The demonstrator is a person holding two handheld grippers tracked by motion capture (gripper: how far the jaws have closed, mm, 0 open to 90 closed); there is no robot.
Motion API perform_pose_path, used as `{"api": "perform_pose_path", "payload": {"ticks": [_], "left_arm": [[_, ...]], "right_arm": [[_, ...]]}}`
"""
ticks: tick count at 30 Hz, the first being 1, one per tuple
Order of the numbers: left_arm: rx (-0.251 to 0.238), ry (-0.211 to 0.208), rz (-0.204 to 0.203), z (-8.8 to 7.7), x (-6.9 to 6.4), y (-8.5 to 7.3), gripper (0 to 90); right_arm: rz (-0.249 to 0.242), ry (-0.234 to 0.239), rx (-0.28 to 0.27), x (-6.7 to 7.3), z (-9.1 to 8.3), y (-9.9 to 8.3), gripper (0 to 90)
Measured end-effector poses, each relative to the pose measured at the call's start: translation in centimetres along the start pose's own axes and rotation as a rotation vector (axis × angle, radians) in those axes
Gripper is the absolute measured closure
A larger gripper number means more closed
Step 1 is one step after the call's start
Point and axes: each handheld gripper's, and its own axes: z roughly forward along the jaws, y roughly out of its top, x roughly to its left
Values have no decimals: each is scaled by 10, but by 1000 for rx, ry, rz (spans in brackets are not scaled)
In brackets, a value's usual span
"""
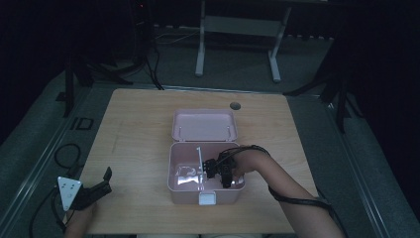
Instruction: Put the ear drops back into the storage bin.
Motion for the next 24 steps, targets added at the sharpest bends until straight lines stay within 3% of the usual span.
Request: {"api": "perform_pose_path", "payload": {"ticks": [8,11,24], "left_arm": [[-2,1,0,0,0,0,4],[-2,1,-1,0,0,0,4],[-2,0,-2,0,0,0,4]], "right_arm": [[19,2,19,-3,6,2,593],[0,1,42,-2,8,3,592],[21,14,24,-3,6,2,547]]}}
